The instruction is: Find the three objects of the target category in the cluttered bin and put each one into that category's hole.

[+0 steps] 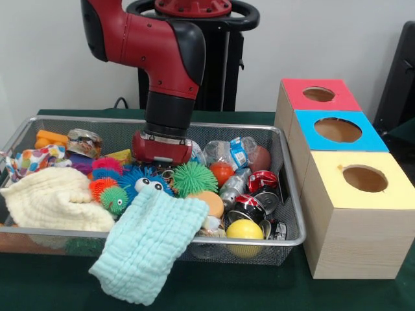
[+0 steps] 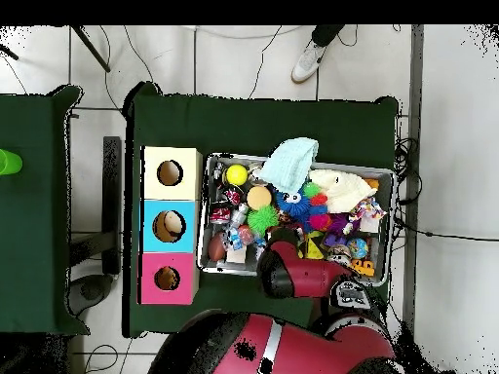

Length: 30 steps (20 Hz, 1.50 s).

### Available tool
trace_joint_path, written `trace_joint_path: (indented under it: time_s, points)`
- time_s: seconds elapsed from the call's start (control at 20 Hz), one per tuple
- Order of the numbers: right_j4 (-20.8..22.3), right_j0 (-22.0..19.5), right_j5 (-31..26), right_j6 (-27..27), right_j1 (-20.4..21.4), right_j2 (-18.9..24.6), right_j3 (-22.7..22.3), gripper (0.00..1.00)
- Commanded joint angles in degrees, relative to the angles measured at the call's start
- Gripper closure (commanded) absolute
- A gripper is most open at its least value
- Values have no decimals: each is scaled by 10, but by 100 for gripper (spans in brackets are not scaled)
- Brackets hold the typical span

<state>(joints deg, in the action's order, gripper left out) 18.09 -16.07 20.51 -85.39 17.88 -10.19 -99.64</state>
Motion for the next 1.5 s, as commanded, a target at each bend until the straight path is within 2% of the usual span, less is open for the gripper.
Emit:
trace_joint_path:
  time_s: [0.05,0.35,0.5,0.7,1.2,1.35,1.5]
  points:
    - [-64,-4,-86,-77,-77,65,155,100]
    - [-53,-7,-72,-84,-77,66,151,100]
    - [-50,-7,-40,-94,-74,63,146,100]
    - [-43,-10,-24,-98,-75,64,143,100]
    - [-44,-12,-20,-105,-66,67,135,100]
    - [-38,-23,-78,-104,-16,86,108,100]
    - [-51,-51,-217,-77,74,117,83,100]
